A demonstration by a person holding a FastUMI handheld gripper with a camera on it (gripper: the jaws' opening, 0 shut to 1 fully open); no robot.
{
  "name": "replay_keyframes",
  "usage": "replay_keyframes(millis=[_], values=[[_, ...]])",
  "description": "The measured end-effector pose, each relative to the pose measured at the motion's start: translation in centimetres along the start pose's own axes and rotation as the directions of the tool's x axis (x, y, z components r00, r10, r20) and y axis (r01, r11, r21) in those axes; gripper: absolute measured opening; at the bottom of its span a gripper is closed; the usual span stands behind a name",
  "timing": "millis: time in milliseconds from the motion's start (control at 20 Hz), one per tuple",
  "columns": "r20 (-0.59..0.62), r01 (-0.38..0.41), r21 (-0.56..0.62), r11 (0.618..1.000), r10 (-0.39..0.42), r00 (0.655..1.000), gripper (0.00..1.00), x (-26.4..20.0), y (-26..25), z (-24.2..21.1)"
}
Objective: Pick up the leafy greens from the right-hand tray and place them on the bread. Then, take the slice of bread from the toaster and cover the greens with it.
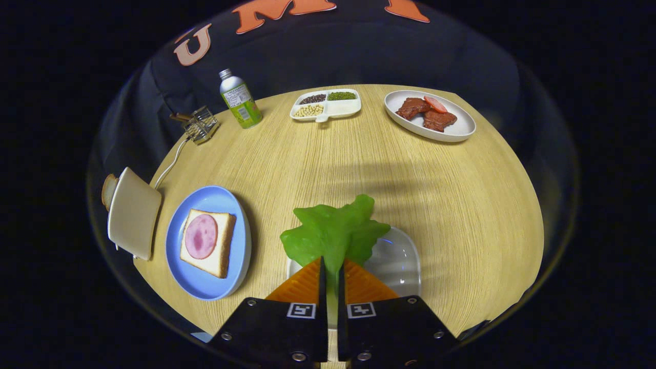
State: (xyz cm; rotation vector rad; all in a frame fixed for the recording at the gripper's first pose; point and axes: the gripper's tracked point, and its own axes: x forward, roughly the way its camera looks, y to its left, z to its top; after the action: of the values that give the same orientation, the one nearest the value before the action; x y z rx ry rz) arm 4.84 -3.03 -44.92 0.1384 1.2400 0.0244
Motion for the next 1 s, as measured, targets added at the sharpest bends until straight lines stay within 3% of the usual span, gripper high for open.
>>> replay_keyframes(millis=[500,1000], values=[[0.106,-0.106,-0.108,0.988,0.118,0.987,0.08,-4.7,6.8,3.1],[0.091,-0.187,-0.168,0.968,0.204,0.975,0.08,-5.2,13.8,3.6]])
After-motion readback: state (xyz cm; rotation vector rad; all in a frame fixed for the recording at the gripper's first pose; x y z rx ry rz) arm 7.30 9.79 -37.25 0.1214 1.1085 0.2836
